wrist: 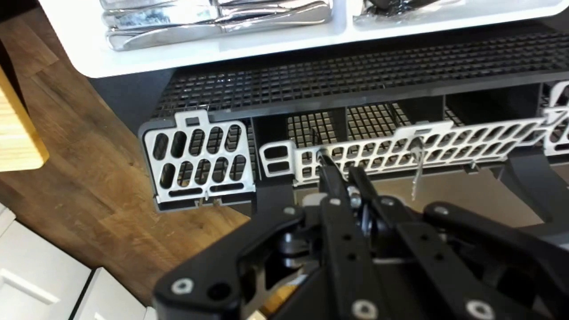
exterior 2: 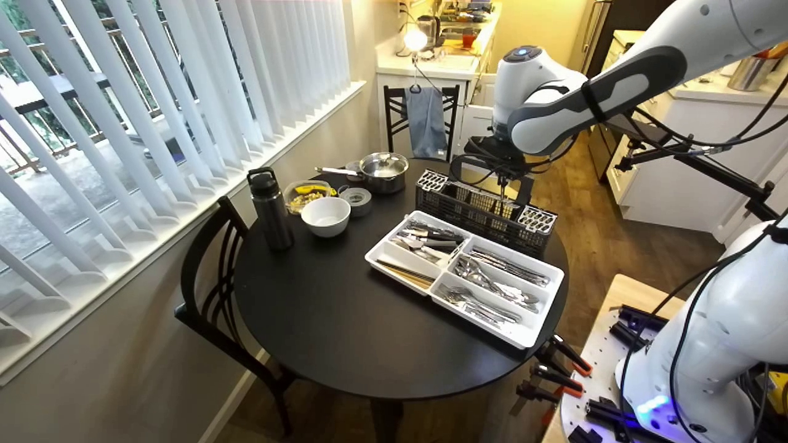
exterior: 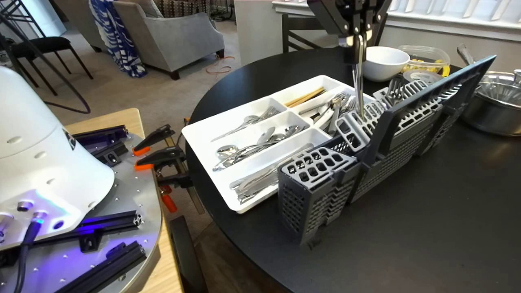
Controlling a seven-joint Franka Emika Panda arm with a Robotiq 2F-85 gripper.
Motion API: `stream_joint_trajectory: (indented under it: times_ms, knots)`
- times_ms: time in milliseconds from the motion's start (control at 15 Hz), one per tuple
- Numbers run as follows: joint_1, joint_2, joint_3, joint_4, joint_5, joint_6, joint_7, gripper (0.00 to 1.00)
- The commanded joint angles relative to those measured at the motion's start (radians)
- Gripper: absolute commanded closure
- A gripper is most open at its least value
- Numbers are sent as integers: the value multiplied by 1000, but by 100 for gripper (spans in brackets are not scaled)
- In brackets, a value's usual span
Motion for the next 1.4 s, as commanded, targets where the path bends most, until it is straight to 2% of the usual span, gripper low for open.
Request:
stream_joint_trajectory:
  times_ms: [0,400,667,933,1067,1333]
  knots:
    - [-22,-103,37,-44,18,8,-25,98]
    - [-33,-81,52,0,66,-5,-30,98]
    - [-42,-148,59,6,89,-50,-19,98]
    - [-49,-265,89,23,90,-170,-18,98]
    - [-35,-306,102,46,139,-296,-45,98]
    - [-29,-292,155,89,173,-484,-12,98]
